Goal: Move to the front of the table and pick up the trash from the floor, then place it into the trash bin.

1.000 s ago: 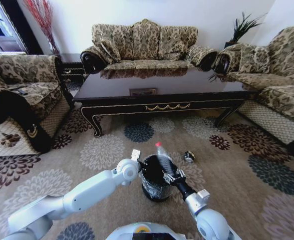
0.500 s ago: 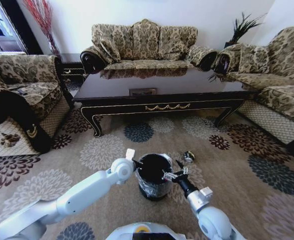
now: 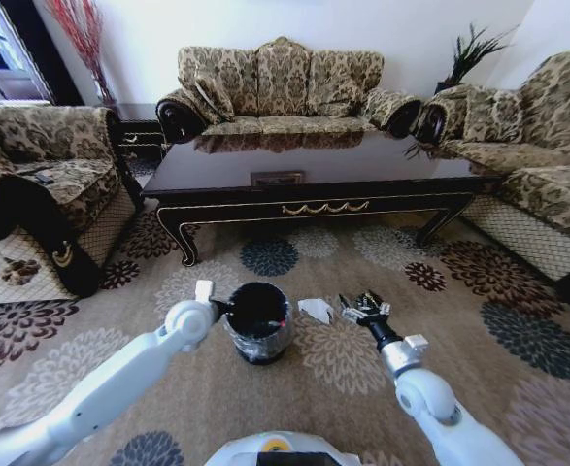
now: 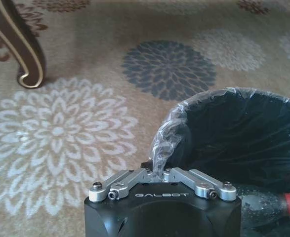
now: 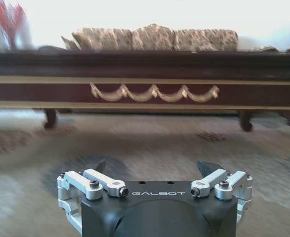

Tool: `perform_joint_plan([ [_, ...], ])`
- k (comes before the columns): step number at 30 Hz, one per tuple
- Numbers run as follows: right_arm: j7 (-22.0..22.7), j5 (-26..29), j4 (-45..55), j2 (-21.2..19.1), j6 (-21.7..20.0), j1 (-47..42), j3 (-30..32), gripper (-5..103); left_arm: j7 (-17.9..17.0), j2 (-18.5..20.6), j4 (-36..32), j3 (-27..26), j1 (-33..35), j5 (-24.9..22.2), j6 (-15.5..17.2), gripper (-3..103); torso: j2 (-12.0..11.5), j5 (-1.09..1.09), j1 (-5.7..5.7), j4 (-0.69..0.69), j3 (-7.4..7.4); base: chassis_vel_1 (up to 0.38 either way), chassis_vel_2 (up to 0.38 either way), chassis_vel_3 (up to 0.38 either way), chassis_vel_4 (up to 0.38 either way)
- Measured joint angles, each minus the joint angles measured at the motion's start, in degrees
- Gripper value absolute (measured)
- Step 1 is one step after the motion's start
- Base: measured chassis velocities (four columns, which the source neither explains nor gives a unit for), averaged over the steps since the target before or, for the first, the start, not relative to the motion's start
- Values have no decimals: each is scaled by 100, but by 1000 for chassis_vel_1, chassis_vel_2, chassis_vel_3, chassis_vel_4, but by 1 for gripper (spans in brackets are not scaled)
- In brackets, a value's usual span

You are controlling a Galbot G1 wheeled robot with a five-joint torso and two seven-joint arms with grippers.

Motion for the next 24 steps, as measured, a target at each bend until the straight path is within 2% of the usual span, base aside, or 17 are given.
perform_joint_plan([
  [1,0,0,0,0,0,0,0,100,0,0,0,0,0,0,0,4,0,0,0,0,0,0,0,0,0],
  [6,-124,-496,-1731,10,246,820,-494,100,35,163,-154,-437,542,21,-2,4,0,2,0,2,0,0,0,0,0],
  [7,-124,-496,-1731,10,246,820,-494,100,35,163,-154,-437,542,21,-2,4,0,2,0,2,0,0,0,0,0],
  [11,-134,-703,-2741,187,361,1559,-875,100,44,171,-244,-648,864,50,-5,4,0,1,0,4,0,0,0,0,0],
  [14,-148,-823,-3203,262,431,1858,-1005,100,45,176,-260,-685,933,63,-6,4,0,1,0,4,0,0,0,0,0],
  [16,-213,-1189,-3894,351,584,2229,-1141,100,45,175,-281,-699,983,72,-6,4,0,1,1,4,0,0,0,0,0],
  [24,-374,-1712,-5209,484,933,2797,-1418,100,28,75,-270,-662,1020,70,-17,4,0,2,0,1,0,0,0,0,0],
])
